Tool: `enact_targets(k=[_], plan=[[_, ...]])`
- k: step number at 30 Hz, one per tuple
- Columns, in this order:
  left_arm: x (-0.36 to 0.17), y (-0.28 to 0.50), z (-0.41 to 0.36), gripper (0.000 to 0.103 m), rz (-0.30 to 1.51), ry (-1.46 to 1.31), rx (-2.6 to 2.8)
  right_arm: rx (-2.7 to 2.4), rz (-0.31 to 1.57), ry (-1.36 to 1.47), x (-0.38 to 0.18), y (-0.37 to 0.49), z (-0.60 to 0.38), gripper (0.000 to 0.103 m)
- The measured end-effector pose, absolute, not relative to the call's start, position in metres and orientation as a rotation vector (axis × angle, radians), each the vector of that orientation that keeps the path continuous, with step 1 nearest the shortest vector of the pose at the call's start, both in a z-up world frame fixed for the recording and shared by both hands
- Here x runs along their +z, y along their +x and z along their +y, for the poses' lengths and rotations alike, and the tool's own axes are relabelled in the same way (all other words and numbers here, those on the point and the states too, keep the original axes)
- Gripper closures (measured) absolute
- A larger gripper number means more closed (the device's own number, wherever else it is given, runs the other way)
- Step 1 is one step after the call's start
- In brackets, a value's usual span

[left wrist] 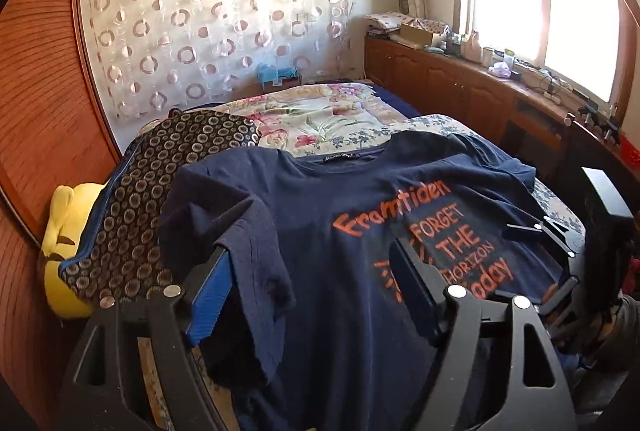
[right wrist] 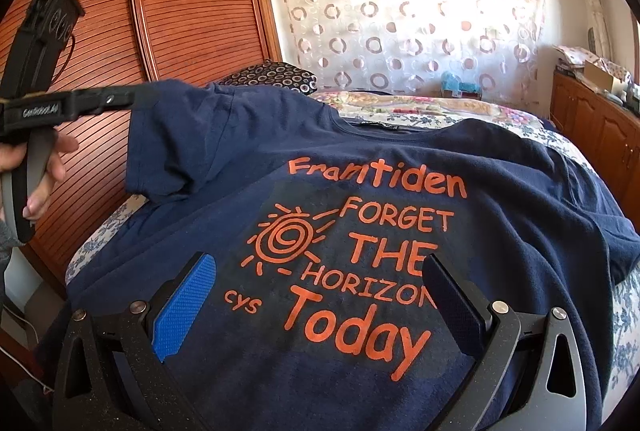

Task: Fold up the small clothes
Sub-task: 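Lift the grasped side with the left tool and fold it toward the shirt's center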

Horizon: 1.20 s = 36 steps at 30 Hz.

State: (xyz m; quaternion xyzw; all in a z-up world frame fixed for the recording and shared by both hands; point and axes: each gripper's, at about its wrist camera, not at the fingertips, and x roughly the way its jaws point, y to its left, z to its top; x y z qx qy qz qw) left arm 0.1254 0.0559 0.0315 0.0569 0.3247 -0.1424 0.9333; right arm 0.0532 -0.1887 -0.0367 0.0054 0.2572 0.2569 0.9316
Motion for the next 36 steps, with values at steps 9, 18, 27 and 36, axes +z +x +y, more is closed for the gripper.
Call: enact_targets(k=[9,18,27,36], plan=[[0.055,0.091,0.048,0.025,0.589,0.065,-0.388,0.526,0.532,0.008,-0.036,0.053,-0.188,0.000],[0.034,0.084,0.080,0.025,0.580,0.044,-0.245,0.535,0.543,0.002,-0.035,0.056,-0.188,0.001],[-0.029,0.087,0.126,0.033,0.669,-0.015,-0.129,0.673,0.537,-0.054,-0.003,0.081,-0.154,0.016],[-0.072,0.116,0.116,0.081,0.765,-0.014,-0.134,0.763,0.595,-0.148,0.000,0.125,-0.079,0.023]])
